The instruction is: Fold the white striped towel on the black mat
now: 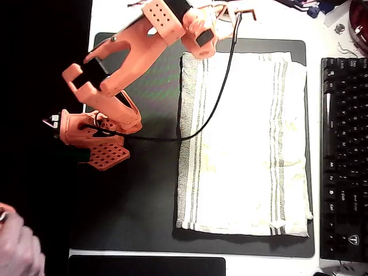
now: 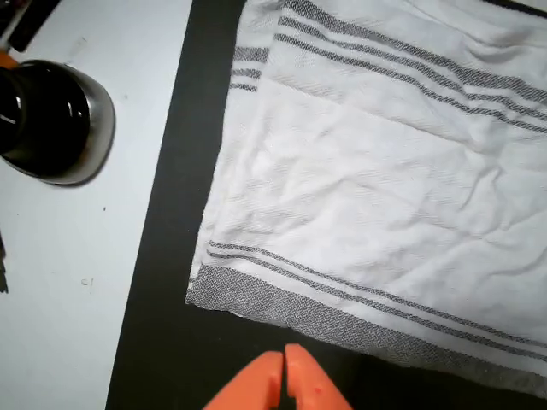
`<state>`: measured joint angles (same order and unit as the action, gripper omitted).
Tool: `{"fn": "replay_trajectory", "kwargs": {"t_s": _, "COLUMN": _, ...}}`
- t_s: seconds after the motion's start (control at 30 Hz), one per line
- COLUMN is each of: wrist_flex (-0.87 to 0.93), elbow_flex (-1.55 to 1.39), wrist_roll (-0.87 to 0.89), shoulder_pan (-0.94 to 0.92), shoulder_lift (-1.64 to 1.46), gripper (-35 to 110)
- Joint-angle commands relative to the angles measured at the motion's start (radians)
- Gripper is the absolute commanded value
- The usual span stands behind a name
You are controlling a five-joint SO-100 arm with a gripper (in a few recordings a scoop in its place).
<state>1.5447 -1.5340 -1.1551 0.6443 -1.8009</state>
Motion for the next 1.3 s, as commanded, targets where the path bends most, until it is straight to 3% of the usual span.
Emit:
{"fn": "replay_trajectory", "kwargs": {"t_s": 0.0, "wrist_flex": -0.011, "elbow_flex": 0.069, "wrist_roll": 0.015, "shoulder_pan": 0.031, "shoulder_lift": 0.057, "gripper": 0}}
{"fn": "replay_trajectory", "kwargs": {"t_s": 0.33, "wrist_flex": -0.074, "elbow_flex": 0.120, "wrist_roll": 0.003, "shoulder_pan": 0.060, "shoulder_lift": 0.256, "gripper": 3}}
{"fn": "replay_trajectory", "kwargs": {"t_s": 0.7, "wrist_flex": -0.178, "elbow_flex": 0.080, "wrist_roll": 0.020, "shoulder_pan": 0.035, "shoulder_lift": 0.362, "gripper": 20}}
{"fn": "replay_trajectory", "kwargs": {"t_s": 1.27, "wrist_flex": -0.296, "elbow_flex": 0.104, "wrist_roll": 0.061, "shoulder_pan": 0.017, "shoulder_lift": 0.546, "gripper": 19}}
